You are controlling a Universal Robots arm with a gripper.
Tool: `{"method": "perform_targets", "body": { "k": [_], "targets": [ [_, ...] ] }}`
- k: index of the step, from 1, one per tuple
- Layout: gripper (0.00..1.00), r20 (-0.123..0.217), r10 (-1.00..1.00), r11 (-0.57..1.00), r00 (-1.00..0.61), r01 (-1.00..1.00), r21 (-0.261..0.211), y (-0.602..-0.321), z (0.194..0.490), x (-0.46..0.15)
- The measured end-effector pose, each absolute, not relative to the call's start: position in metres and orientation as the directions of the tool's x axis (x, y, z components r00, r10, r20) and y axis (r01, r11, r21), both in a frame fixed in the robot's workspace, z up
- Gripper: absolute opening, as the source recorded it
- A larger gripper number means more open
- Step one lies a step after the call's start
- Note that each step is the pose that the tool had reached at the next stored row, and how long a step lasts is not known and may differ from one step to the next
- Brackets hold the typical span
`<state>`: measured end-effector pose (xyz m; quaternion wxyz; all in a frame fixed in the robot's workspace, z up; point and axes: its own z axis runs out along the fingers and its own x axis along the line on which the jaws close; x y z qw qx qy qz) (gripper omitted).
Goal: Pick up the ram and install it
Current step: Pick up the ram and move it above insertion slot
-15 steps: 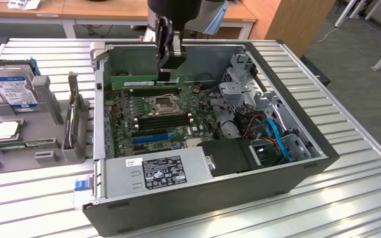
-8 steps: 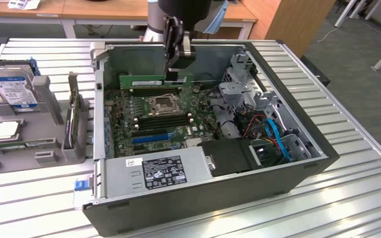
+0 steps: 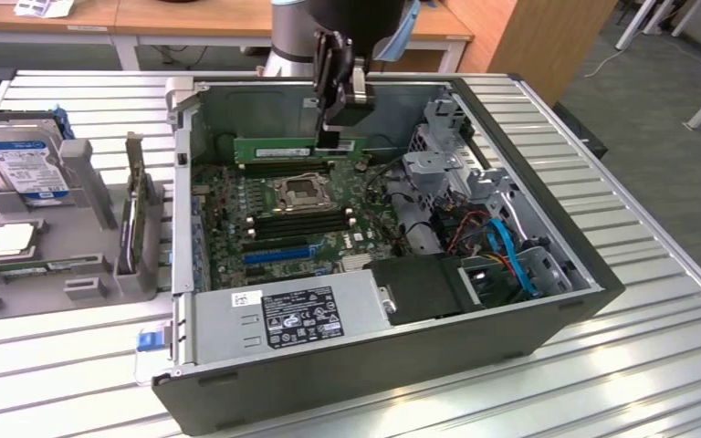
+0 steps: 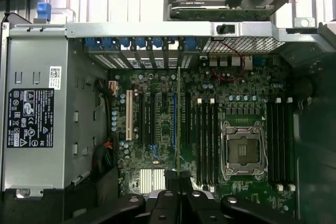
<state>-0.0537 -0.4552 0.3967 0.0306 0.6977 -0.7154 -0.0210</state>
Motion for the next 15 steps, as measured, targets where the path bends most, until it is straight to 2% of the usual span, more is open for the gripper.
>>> {"method": "perform_targets", "body": {
  "k": [15],
  "targets": [
    [0.12, 0.012, -1.000, -0.007, 0.008, -0.998, 0.059, -0.4552, 0.3967, -0.0537]
  ]
}}
